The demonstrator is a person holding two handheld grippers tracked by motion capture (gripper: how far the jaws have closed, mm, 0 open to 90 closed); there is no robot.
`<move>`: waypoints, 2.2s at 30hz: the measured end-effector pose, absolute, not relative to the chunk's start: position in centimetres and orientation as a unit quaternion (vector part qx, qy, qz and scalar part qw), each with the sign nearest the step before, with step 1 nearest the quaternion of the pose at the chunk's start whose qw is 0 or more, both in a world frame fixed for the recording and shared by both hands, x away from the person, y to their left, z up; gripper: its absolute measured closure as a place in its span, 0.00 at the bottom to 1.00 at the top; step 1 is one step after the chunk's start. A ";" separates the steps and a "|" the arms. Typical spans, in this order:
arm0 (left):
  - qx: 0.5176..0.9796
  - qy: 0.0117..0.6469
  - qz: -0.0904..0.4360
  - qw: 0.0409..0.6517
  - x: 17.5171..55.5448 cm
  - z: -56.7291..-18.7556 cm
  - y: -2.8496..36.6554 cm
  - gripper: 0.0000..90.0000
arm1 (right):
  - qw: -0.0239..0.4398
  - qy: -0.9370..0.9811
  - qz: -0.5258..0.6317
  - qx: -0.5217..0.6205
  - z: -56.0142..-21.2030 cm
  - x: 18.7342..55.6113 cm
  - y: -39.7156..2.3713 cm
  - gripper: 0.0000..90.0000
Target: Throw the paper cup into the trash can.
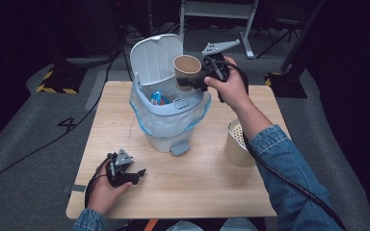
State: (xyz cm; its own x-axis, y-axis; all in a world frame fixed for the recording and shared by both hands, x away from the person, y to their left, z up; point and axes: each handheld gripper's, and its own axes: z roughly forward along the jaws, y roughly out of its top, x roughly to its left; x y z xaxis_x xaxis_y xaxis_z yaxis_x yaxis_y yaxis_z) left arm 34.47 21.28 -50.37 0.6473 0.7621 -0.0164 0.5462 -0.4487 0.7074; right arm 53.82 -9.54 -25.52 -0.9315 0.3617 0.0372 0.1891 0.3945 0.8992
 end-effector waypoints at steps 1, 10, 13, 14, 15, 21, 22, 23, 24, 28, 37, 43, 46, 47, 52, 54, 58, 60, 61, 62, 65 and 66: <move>0.836 0.393 0.153 0.352 34.4 -50.4 21.2 0.31 | 0.081 0.834 0.521 0.165 -25.5 53.8 -9.3 0.32; 0.837 0.391 0.154 0.351 34.5 -50.4 21.3 0.31 | 0.085 0.854 0.489 0.157 -26.0 53.9 -7.3 0.32; 0.837 0.391 0.154 0.350 34.5 -50.4 21.3 0.31 | 0.087 0.859 0.481 0.153 -25.9 53.9 -6.7 0.32; 0.837 0.391 0.154 0.351 34.5 -50.4 21.3 0.31 | 0.087 0.861 0.477 0.152 -25.9 53.9 -6.5 0.32; 0.837 0.391 0.154 0.351 34.5 -50.4 21.3 0.31 | 0.088 0.864 0.471 0.152 -25.9 53.9 -6.3 0.32; 0.837 0.391 0.154 0.351 34.5 -50.4 21.3 0.31 | 0.099 0.881 0.440 0.144 -25.8 53.8 -5.1 0.32; 0.837 0.391 0.154 0.350 34.5 -50.4 21.3 0.31 | 0.101 0.884 0.433 0.141 -25.9 53.8 -4.9 0.31; 0.837 0.391 0.154 0.351 34.5 -50.4 21.3 0.31 | 0.103 0.886 0.429 0.140 -25.9 53.8 -4.8 0.28; 0.836 0.392 0.153 0.351 34.5 -50.4 21.3 0.31 | 0.106 0.886 0.430 0.139 -26.0 53.8 -4.6 0.21; 0.837 0.390 0.155 0.351 34.5 -50.4 21.3 0.31 | 0.093 0.887 0.436 0.121 -26.1 53.7 -4.3 0.17; 0.836 0.392 0.153 0.351 34.5 -50.4 21.3 0.31 | 0.109 0.870 0.466 0.115 -25.1 52.9 -5.6 0.18; 0.835 0.395 0.151 0.353 34.5 -50.4 21.2 0.31 | 0.112 0.859 0.486 0.118 -24.2 51.7 -8.7 0.18; 0.837 0.392 0.153 0.351 34.5 -50.4 21.3 0.31 | 0.115 0.856 0.490 0.121 -23.8 51.0 -10.3 0.21; 0.836 0.392 0.153 0.351 34.5 -50.4 21.3 0.32 | 0.111 0.854 0.493 0.126 -23.8 50.8 -10.9 0.22; 0.837 0.392 0.153 0.350 34.5 -50.4 21.2 0.32 | 0.117 0.849 0.496 0.138 -23.5 49.2 -13.6 0.25; 0.837 0.392 0.153 0.351 34.5 -50.4 21.3 0.32 | 0.119 0.848 0.497 0.143 -23.5 48.6 -14.8 0.25; 0.836 0.392 0.152 0.351 34.5 -50.4 21.3 0.32 | 0.123 0.844 0.496 0.161 -23.7 47.5 -17.2 0.25; 0.837 0.390 0.151 0.352 34.5 -50.4 21.4 0.32 | 0.125 0.845 0.493 0.165 -23.9 47.0 -18.3 0.25; 0.837 0.390 0.153 0.352 34.5 -50.4 21.4 0.32 | 0.125 0.847 0.490 0.165 -24.0 46.7 -18.9 0.25; 0.837 0.389 0.152 0.352 34.6 -50.4 21.4 0.33 | 0.126 0.847 0.489 0.166 -24.1 46.4 -19.4 0.26; 0.839 0.387 0.152 0.352 34.6 -50.4 21.4 0.33 | 0.129 0.848 0.486 0.168 -24.3 45.5 -21.2 0.26; 0.838 0.388 0.150 0.353 34.6 -50.4 21.4 0.33 | 0.129 0.848 0.486 0.168 -24.4 45.2 -21.7 0.27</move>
State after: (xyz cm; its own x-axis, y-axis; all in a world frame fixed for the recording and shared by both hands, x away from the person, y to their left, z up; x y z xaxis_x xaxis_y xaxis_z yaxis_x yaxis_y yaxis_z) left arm 34.61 21.43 -50.39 0.6544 0.7558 -0.0228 0.5438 -0.4495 0.7087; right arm 45.21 -21.73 -24.41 -0.9102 0.4104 -0.0551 0.1599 0.4711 0.8674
